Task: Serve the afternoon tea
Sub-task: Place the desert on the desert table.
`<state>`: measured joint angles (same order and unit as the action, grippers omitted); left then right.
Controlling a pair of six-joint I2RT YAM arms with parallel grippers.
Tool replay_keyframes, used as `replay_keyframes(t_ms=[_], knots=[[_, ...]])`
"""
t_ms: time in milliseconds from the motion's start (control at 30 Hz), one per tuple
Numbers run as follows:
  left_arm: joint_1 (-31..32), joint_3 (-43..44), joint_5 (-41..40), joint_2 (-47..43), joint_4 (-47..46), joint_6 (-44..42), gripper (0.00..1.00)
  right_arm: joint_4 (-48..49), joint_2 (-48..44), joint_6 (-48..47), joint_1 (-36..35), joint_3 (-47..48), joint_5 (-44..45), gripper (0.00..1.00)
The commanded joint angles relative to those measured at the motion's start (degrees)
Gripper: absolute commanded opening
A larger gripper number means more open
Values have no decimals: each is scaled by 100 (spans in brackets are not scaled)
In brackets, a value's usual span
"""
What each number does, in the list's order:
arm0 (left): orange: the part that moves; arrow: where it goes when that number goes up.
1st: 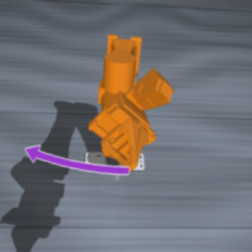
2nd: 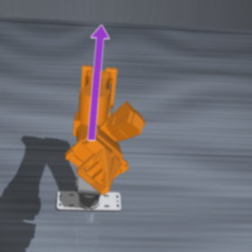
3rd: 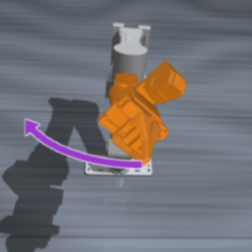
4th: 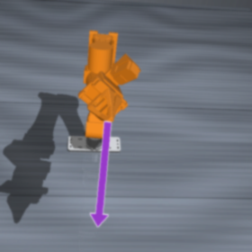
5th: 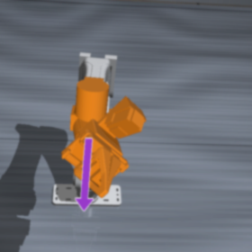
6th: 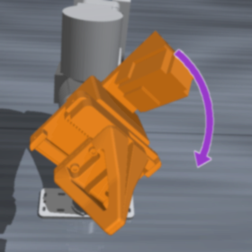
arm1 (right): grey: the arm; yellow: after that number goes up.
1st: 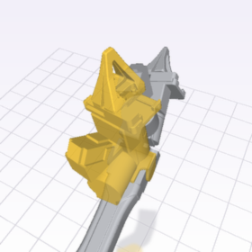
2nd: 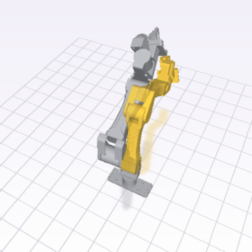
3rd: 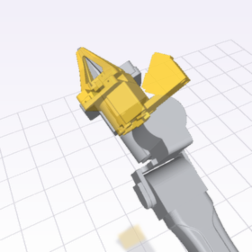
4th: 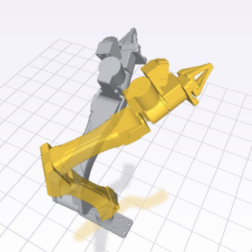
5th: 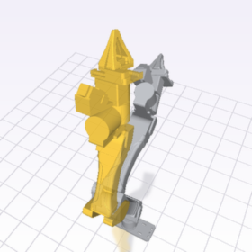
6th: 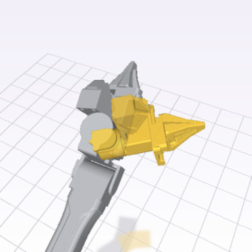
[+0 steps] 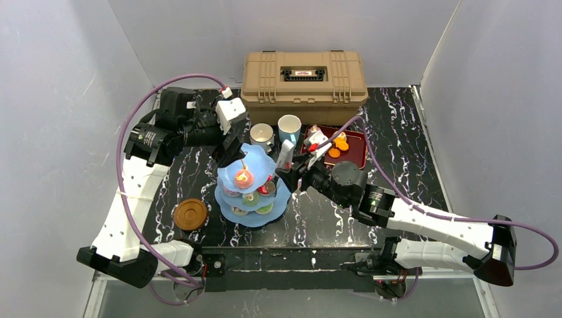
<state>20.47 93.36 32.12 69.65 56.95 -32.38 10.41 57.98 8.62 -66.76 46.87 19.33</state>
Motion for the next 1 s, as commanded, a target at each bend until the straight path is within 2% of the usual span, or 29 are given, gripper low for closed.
replay_keyframes(t_ms=[0, 367, 633, 767, 967], knots=[[26, 86, 18, -83, -8, 4, 82, 277, -77, -62, 5, 413, 55, 63], [20, 70, -39, -81, -1, -8, 82, 103, -433, -383, 68, 483, 562, 38], [19, 116, -31, -75, -7, -6, 82, 124, -646, -818, 336, 252, 1245, 34], [26, 147, 8, -44, -8, 29, 82, 508, -566, -988, 1034, -65, 1461, 30], [20, 101, -30, -104, -8, 22, 82, 1552, -138, -658, 2702, -622, 895, 26]])
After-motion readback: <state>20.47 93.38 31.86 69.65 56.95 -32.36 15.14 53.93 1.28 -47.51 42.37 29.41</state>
